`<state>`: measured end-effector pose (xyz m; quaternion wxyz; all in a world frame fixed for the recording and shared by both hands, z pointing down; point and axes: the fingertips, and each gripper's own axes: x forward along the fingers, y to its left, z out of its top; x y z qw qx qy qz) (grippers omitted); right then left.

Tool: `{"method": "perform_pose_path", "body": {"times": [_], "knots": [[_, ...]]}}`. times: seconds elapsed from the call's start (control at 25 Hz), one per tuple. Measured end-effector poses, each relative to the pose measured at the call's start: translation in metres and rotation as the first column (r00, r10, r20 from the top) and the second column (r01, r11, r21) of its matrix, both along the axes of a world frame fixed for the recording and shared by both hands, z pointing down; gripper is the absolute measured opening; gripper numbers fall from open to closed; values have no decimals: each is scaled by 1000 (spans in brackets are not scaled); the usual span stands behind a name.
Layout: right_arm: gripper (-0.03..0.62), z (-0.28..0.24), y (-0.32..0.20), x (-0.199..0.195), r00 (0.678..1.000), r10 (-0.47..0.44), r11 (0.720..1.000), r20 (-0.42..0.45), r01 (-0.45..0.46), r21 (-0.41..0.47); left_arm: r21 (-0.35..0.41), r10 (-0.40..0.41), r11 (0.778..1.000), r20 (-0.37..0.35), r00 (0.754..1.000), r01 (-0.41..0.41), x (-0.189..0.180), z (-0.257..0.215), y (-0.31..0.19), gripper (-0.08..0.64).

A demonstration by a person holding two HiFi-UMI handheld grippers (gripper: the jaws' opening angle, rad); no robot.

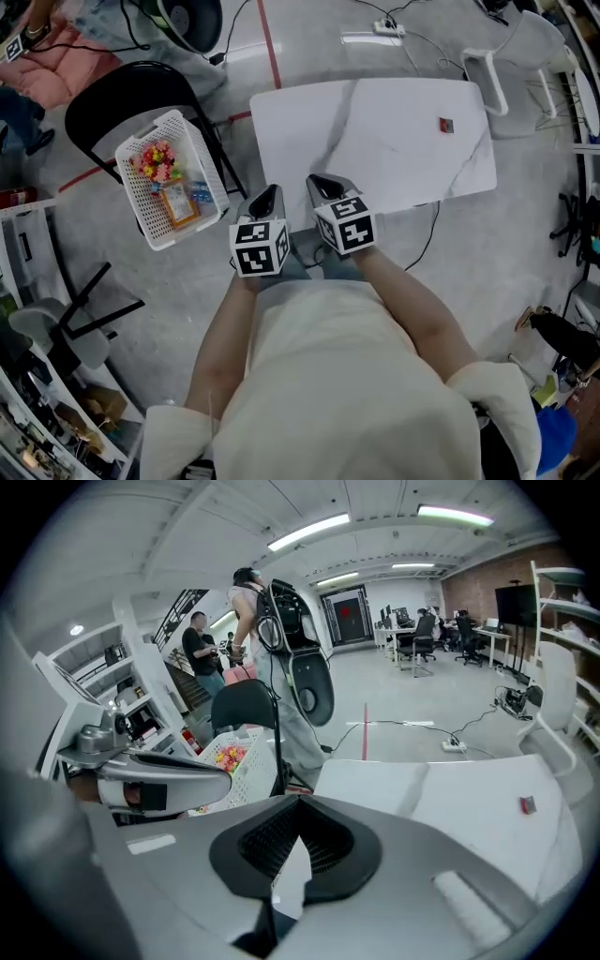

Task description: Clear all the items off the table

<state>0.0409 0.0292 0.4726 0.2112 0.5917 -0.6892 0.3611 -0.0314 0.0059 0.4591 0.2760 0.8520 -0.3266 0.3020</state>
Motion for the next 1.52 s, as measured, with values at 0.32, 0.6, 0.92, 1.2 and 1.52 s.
{"method": "perform_pose_path", "body": {"times": [0.32,0.6,0.92,1.2,1.52], "knots": [[-2,1,47,70,998,65,998,-10,-65,13,24,59,998,-6,998,-59,65,-2,35,9],[-2,4,89,123,997,73,997,-15,-73,12,29,63,998,-11,998,-62,118,1,72,9],[-2,7,122,181,998,70,997,-4,-70,18,42,40,998,-9,999,-39,174,4,100,9],[-2,12,143,219,996,90,996,7,-90,10,52,46,998,-9,999,-46,213,2,114,9],[-2,30,161,252,987,161,987,12,-161,-31,43,72,997,-8,997,-71,237,7,115,9]]}}
